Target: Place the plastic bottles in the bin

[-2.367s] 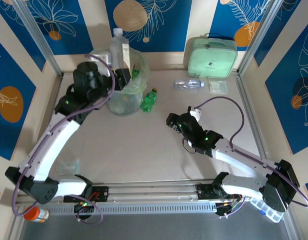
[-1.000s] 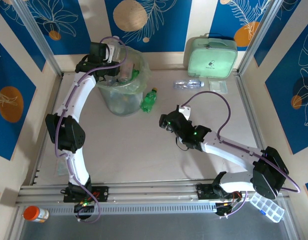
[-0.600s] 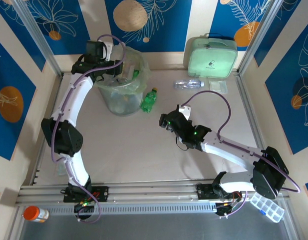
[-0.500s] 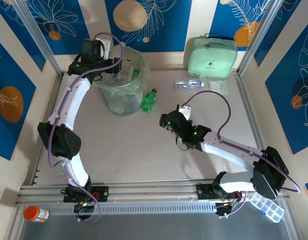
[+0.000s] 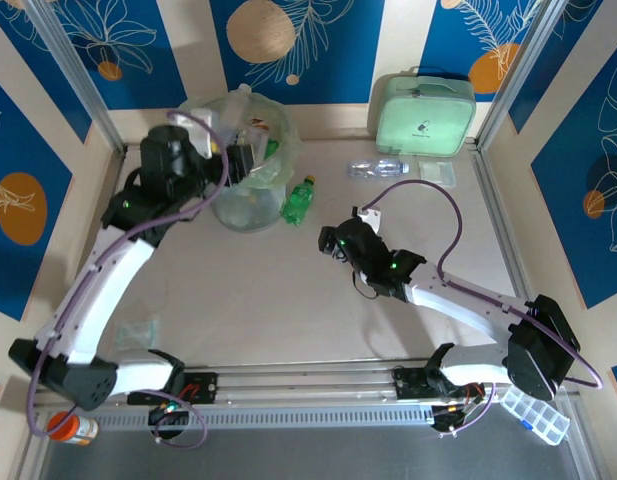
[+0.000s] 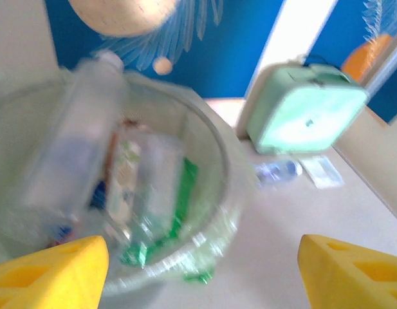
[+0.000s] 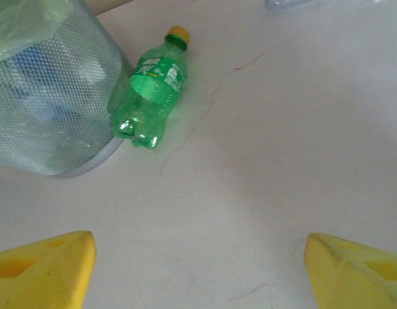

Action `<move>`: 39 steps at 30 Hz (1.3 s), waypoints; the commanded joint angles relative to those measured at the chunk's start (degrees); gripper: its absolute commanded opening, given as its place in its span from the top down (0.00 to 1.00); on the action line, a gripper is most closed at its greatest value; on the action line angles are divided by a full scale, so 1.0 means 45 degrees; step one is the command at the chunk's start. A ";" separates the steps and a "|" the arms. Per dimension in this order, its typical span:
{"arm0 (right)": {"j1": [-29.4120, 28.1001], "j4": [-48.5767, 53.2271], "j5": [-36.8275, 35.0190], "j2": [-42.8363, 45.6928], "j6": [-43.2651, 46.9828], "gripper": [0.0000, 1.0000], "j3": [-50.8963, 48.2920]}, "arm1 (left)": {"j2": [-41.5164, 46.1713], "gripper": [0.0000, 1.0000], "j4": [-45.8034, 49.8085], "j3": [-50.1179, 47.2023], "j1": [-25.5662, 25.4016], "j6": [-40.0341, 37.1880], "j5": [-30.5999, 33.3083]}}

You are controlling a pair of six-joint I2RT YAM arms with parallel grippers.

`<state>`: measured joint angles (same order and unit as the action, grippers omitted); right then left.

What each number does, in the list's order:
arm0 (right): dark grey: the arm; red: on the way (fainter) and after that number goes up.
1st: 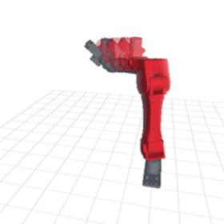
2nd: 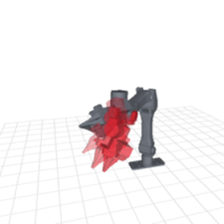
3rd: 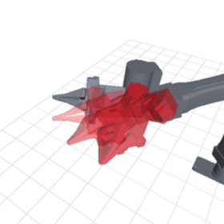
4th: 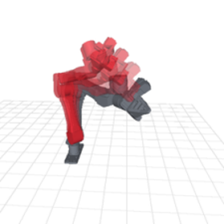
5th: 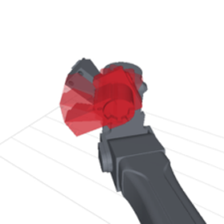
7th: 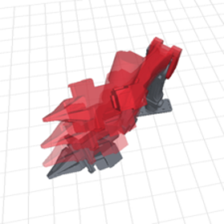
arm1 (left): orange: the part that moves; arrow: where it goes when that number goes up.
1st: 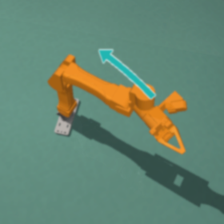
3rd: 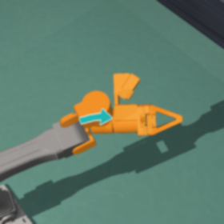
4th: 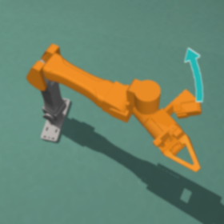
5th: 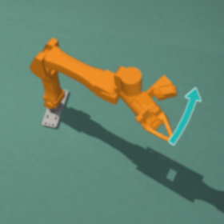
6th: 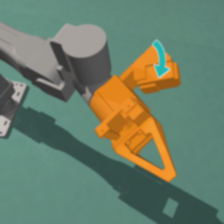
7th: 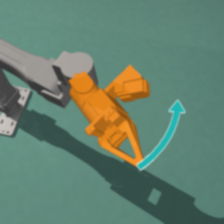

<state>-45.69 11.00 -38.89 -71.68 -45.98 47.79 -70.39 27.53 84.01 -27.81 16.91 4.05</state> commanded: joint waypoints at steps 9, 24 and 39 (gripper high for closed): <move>0.3032 -0.1310 0.6150 -0.0149 -0.1192 0.23 -0.0393 | 0.4252 0.25 -0.4087 -0.7516 -0.2965 0.2994 0.1450; 0.4350 -0.1778 0.9058 -0.7841 -0.2634 0.13 0.5588 | 0.6755 0.25 -0.8171 -1.2648 -0.3155 0.2452 0.3105; 0.4607 -0.2227 1.0538 -1.2619 -0.2768 0.12 0.9327 | 0.8943 0.25 -0.8305 -1.3727 -0.3135 0.2884 0.4490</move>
<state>-24.75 2.04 5.41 -125.25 -57.58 87.26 -30.52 -8.03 22.59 -41.54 29.34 22.74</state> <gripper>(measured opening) 0.879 0.748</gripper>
